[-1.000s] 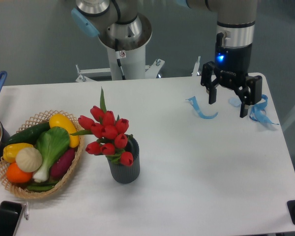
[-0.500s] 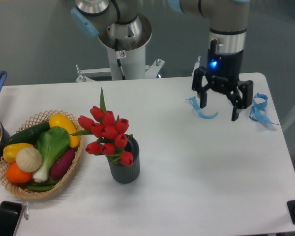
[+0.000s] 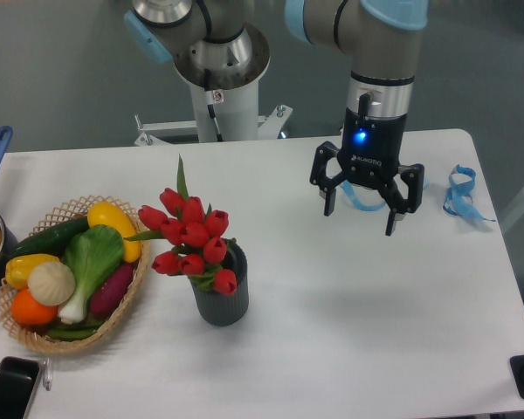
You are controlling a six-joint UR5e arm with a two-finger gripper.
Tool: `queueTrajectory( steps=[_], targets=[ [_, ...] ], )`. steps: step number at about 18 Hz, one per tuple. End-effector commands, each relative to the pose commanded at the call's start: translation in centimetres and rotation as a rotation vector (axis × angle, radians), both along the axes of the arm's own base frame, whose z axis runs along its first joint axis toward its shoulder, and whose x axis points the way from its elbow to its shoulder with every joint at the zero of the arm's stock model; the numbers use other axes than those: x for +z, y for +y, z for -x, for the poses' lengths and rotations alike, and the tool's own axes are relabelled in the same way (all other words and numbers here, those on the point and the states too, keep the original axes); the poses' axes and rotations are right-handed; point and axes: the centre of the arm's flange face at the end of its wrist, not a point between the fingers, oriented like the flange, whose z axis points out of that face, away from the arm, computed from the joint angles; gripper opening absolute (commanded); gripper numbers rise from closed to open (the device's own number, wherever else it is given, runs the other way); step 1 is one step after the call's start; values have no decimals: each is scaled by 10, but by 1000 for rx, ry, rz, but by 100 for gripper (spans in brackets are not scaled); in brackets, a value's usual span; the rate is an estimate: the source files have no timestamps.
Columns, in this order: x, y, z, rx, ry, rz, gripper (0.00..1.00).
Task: Pick up the flowers from the vase
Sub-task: 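Open the gripper and lift it away from the blue ribbons, then move the open gripper toward the red tulip bunch in the vase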
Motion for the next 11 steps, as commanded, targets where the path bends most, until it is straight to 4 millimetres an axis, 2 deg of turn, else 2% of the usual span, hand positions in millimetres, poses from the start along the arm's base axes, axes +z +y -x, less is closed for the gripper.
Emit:
queueTrajectory(
  steps=[3, 9, 11],
  targets=[
    [-15, -2, -6, -3, 35, -17, 100],
    [-18, -4, -15, 1, 16, -24, 100],
    [-21, 5, -24, -1, 1, -25, 100]
  ],
)
